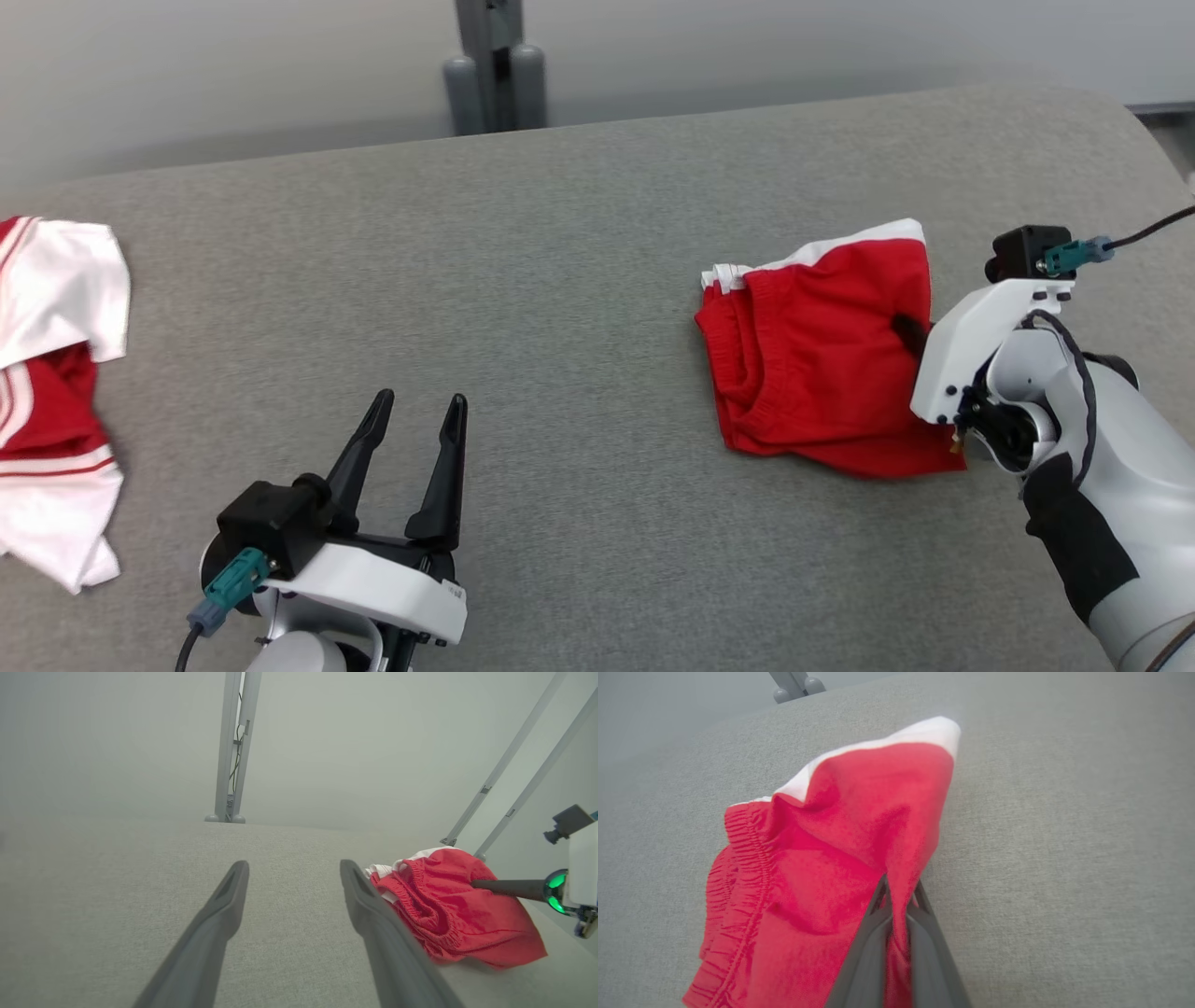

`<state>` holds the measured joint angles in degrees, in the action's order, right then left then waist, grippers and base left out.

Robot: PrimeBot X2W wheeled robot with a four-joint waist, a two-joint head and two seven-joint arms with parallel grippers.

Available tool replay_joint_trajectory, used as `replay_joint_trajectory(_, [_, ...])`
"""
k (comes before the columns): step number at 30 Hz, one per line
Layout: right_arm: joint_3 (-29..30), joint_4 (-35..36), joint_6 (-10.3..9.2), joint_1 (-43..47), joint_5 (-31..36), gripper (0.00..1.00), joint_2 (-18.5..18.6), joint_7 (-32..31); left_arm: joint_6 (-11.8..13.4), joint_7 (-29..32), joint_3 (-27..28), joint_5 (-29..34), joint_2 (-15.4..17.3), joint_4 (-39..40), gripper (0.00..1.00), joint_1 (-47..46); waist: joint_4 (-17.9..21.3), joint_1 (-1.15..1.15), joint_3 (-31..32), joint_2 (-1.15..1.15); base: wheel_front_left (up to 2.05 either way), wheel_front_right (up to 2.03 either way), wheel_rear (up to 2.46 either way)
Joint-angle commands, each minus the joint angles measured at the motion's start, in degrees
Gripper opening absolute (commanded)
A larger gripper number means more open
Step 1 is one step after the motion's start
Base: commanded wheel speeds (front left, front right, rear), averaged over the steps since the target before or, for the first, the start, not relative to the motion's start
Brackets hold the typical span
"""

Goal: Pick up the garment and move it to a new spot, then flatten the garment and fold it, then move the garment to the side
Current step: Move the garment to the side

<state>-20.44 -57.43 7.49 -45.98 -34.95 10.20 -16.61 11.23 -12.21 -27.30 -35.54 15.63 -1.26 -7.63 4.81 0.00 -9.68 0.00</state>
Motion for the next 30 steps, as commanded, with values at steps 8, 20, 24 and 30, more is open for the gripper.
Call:
replay_joint_trajectory(8, [1.01,0.24,0.01,-3.85,2.32,0.0,-1.17,0.46,0.09,1.07,-0.37,1.46,1.27,1.32,1.0,-3.39,10.44,0.0,-4.89,0.0,0.0,0.0,0.0])
replay_joint_trajectory(20, [4.42,-3.86,0.0,-8.18,4.94,0.0,0.14,3.0,0.37,3.37,-1.89,2.86,2.1,3.28,1.0,-5.97,9.26,0.0,-7.45,0.0,0.0,0.0,0.0])
replay_joint_trajectory(24, [4.97,-6.46,0.0,-10.47,7.78,0.0,3.13,4.98,0.99,3.86,-1.63,3.26,2.8,4.67,1.0,-5.85,7.09,0.0,-8.63,0.0,0.0,0.0,0.0])
replay_joint_trajectory(30, [6.31,-11.37,0.0,-14.64,13.23,0.0,8.29,8.32,1.8,4.52,-1.27,3.55,3.82,7.79,1.0,-6.03,4.67,0.0,-11.02,0.0,0.0,0.0,0.0])
